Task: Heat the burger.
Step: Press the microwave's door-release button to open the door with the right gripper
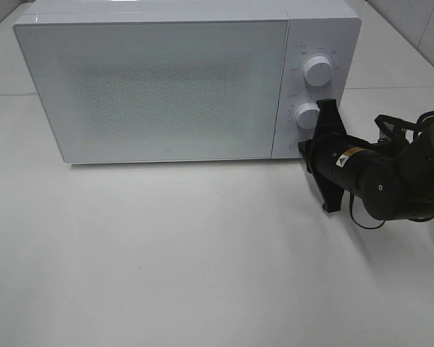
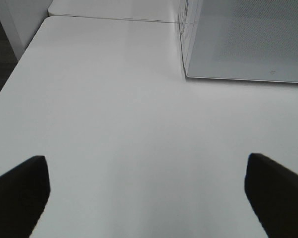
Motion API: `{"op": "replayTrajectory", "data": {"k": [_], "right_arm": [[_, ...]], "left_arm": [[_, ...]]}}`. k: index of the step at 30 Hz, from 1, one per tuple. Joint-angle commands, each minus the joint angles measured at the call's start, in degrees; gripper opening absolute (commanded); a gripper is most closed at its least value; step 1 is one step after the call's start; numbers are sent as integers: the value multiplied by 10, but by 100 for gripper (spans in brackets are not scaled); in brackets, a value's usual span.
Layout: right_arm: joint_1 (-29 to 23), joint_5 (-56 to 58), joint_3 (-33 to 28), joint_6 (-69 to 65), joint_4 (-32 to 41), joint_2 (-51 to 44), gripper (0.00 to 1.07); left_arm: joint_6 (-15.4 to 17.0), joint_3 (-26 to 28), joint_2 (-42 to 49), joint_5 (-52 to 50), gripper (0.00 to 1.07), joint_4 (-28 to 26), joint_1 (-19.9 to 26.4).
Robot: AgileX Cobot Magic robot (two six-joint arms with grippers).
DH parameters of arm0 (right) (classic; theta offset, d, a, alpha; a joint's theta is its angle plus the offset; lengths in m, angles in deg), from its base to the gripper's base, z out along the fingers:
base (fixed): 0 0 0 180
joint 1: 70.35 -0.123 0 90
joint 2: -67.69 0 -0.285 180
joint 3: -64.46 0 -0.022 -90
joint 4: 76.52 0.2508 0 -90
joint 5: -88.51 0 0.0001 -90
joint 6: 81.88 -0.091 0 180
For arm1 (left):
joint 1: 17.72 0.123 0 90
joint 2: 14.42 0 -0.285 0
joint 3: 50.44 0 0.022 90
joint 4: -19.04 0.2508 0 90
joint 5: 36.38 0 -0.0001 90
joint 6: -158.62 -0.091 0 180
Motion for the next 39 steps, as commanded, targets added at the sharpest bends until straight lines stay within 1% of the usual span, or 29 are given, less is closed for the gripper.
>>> {"op": "replayTrajectory", "data": {"k": [1,9,11,14,25,39], "right_arm": [[-2,7,13,2,-3,-1,2],[-2,1,19,2,-6,1,2],[-2,-36,19,5,-8,1,2],[-2,-52,19,7,-7,1,2],[-1,-50,19,2,1,6,2],[-1,-79,27,-4,3,11,2]], "left_arm": [[0,0,9,-7,102,-1,0],[0,0,9,-7,102,-1,0],[0,0,9,-7,102,-1,0],[0,0,9,-7,102,-1,0],[0,0,9,-7,102,-1,0],[0,0,9,-7,102,-1,0]]}}
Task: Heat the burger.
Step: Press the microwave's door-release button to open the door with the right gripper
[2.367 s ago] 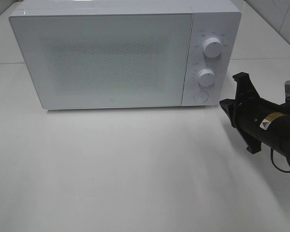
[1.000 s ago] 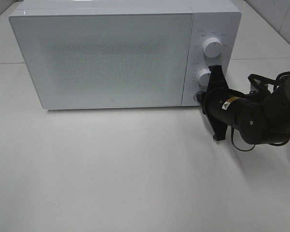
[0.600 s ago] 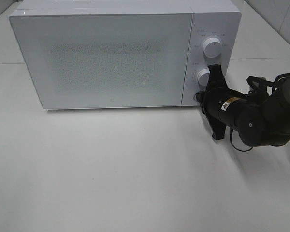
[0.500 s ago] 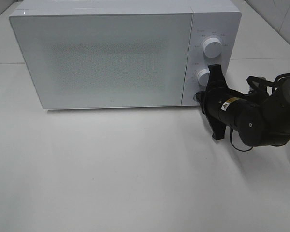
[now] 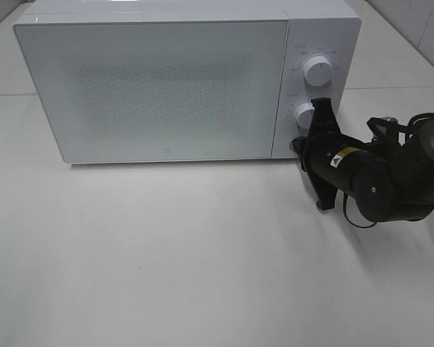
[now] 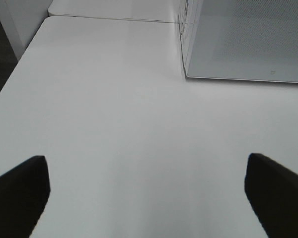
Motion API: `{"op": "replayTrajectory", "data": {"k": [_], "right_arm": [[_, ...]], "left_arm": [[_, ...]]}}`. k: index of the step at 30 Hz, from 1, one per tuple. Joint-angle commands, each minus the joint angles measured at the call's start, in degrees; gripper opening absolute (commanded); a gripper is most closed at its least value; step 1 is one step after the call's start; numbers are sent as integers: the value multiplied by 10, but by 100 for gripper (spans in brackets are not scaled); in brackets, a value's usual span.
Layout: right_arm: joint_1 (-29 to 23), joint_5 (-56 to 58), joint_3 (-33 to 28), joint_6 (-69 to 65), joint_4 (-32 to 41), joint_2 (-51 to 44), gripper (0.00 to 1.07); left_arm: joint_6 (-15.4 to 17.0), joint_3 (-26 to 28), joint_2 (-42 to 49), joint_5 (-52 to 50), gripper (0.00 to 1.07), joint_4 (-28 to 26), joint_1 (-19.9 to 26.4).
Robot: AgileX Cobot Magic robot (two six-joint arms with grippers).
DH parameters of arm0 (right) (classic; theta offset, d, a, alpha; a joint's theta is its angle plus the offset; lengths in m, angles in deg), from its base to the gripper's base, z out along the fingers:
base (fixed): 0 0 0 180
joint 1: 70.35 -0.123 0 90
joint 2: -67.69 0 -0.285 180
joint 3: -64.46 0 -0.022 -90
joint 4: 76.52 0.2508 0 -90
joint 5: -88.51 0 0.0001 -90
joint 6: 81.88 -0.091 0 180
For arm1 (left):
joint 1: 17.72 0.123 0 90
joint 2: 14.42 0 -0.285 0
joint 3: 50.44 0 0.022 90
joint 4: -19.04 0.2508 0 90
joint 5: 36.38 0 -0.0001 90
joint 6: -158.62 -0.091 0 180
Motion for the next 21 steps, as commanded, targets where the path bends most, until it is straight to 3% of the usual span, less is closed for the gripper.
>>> {"op": "replayTrajectory", "data": {"k": [1,21], "right_arm": [[3,-53,28,-1,6,-3,2],[5,-52,86,9,28,-2,2]], "left_arm": [[0,0,9,-7,102,-1,0],[0,0,9,-7,102,-1,0]]}}
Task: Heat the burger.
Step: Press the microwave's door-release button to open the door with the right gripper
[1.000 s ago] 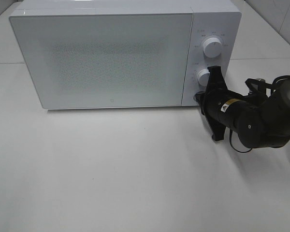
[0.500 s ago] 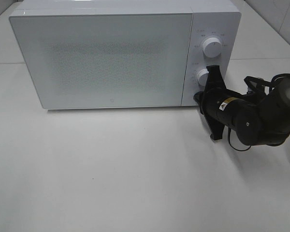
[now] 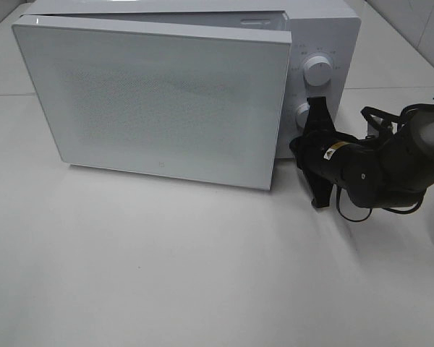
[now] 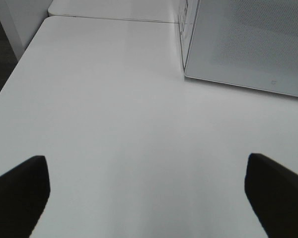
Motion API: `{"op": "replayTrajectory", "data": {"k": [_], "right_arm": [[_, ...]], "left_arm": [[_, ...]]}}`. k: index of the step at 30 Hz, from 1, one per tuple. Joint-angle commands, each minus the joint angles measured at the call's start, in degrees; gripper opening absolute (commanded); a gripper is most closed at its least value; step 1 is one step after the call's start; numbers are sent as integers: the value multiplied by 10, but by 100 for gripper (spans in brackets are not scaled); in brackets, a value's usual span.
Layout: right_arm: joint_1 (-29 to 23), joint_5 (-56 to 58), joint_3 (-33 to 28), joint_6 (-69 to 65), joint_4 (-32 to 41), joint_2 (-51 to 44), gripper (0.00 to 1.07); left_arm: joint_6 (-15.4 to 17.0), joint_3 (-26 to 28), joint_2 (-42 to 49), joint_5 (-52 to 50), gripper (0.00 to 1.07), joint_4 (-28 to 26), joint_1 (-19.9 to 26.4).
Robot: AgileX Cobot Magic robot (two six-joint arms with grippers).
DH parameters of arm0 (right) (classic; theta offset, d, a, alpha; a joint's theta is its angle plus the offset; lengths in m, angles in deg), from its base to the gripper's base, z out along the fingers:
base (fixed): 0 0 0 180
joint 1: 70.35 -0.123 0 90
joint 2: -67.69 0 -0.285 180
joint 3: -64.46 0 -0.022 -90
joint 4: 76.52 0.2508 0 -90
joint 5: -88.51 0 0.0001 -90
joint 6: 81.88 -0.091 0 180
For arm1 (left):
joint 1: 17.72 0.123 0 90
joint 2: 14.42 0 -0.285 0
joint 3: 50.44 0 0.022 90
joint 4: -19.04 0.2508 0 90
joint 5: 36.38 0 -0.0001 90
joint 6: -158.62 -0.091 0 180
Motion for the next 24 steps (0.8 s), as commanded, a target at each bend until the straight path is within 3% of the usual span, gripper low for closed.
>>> {"op": "replayTrajectory", "data": {"k": [1,24], "right_arm": [[6,-114,44,7,-1,-10,2],[5,-44,12,1,-14,-29,2]], "left_arm": [[0,0,9,-7,102,-1,0],[0,0,9,-7,102,-1,0]]}}
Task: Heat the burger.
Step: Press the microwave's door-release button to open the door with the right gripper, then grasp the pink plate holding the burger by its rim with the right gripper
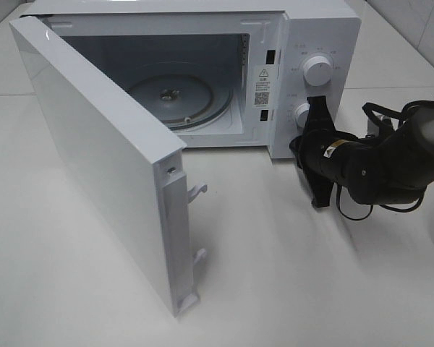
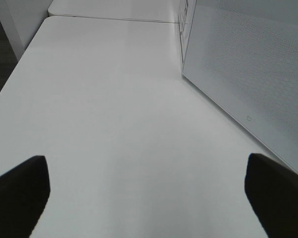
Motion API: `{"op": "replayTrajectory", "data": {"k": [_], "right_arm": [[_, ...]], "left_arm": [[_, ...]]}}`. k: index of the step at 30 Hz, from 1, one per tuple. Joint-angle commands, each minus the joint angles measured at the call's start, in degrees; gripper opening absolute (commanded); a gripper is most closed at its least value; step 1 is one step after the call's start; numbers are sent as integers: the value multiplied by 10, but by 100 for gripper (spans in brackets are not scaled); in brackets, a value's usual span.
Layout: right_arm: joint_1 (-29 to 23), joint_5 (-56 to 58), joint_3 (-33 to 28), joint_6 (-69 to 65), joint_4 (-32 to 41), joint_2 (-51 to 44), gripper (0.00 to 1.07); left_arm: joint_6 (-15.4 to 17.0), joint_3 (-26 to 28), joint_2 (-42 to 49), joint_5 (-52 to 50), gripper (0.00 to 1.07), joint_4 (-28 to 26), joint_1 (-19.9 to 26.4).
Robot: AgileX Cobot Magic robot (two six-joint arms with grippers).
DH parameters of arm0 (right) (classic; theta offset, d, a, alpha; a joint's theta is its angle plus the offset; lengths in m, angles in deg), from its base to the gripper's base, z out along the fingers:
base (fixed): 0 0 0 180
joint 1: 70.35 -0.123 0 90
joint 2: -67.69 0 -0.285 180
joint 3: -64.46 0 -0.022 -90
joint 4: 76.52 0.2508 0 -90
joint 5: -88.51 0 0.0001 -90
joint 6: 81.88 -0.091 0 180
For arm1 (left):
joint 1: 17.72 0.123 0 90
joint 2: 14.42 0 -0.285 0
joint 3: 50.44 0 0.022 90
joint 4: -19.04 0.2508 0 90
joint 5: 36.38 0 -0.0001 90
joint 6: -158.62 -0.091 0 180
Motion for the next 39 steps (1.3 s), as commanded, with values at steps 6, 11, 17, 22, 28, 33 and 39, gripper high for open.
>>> {"op": "replayTrajectory", "data": {"k": [6,11,17,22,28,33,39], "right_arm": [[5,-62,-2,-1,-26,-21,2],[5,-63,-22,-29,-41,-21,2],[5,-62,-37,-29,-46,-21,2],[-2,-63,-48,-34,-50,-21,2],[-2,-66,-66,-38,-53,-23,3],[-2,-64,-81,-33,-52,-38,3],[-2,-62,-114,-3,-50,-68,3]], "left_arm": [[0,0,9,-7,102,-1,0],[0,0,9,-7,102,-1,0],[0,0,9,-7,102,-1,0],[0,0,9,-7,102,-1,0],[0,0,9,-7,102,-1,0],[0,0,9,-7,102,-1,0],[0,0,9,-7,102,-1,0]]}}
